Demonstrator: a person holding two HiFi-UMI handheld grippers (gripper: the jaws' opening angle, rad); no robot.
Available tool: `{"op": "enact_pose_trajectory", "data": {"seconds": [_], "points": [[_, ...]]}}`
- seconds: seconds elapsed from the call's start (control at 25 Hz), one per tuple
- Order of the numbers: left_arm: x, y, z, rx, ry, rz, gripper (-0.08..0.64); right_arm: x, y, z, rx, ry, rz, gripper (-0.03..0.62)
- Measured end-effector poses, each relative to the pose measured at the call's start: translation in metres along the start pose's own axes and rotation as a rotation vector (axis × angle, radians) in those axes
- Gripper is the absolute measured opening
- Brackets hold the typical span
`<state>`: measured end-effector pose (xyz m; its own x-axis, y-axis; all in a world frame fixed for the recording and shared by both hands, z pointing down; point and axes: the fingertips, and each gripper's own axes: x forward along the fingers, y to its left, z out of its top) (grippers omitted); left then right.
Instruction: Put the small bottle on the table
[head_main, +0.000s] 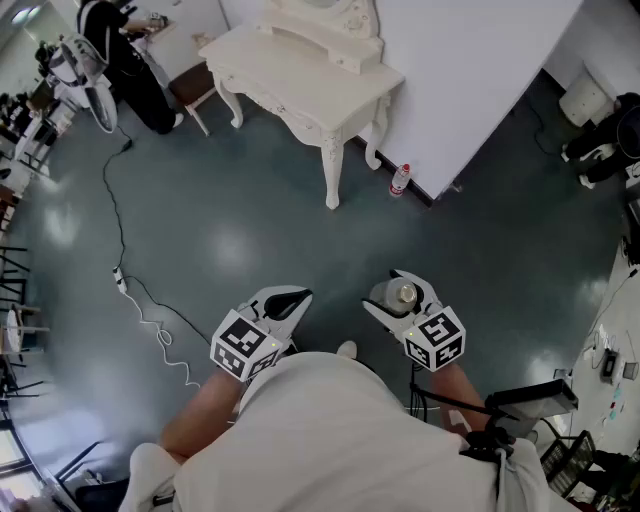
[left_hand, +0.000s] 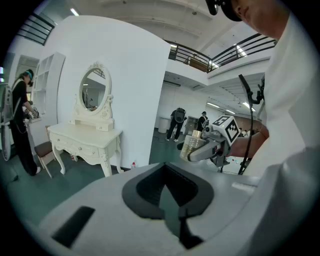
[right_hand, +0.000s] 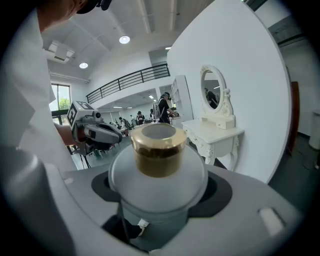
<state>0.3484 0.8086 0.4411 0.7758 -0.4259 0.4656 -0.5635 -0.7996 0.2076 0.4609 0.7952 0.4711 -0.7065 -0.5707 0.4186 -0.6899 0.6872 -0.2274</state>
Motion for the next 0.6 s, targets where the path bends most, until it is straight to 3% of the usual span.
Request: {"op": "enact_pose_trajectory", "data": {"seconds": [0.32, 0.6], "points": [[-0.047, 0.045, 0.021, 0.028, -0.032, 0.006, 0.003, 0.051, 0.025, 0.055, -0.052, 0.018, 0.003, 0.339], [-0.086, 0.102, -0.019, 0.025, -0.071, -0.007, 0.003, 0.12, 0.059, 0.058, -0.063, 0.028, -0.005, 0.339]]}}
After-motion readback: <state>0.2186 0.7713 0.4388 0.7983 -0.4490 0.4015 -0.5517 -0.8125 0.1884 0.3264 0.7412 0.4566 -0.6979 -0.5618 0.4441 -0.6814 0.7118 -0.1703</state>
